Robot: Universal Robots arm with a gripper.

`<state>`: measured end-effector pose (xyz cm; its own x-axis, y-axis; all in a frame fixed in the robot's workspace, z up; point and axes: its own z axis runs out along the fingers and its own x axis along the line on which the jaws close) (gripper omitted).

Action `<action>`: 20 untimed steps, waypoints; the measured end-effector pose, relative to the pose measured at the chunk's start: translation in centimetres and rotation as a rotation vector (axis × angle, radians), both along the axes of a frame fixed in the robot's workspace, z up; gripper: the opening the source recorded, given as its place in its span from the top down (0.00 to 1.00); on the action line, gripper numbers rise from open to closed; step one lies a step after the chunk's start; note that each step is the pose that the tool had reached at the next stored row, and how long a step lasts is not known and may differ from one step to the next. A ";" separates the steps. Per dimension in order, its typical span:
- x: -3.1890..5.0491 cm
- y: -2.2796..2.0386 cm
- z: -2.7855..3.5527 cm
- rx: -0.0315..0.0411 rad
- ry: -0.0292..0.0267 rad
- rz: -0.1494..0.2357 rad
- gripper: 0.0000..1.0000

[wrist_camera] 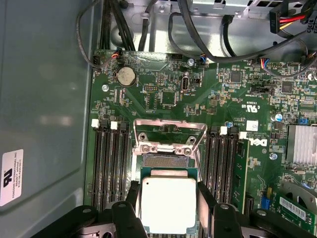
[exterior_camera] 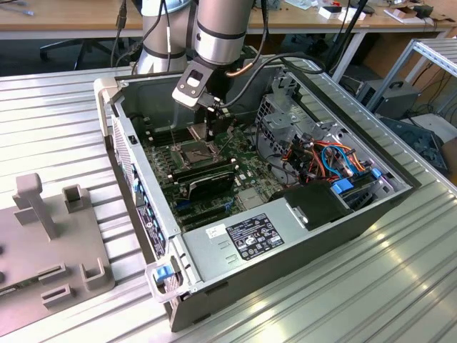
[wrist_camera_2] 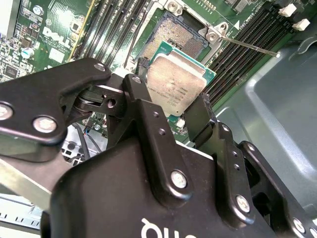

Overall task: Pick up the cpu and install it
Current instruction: 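Place the cpu into insertion slot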

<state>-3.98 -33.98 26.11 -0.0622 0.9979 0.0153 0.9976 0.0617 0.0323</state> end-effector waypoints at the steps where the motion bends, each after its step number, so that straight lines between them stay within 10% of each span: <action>1: 0.00 0.01 -0.03 0.0001 0.0000 0.000 0.45; 20: -0.23 0.00 -1.64 -0.0015 -0.0071 -0.039 0.45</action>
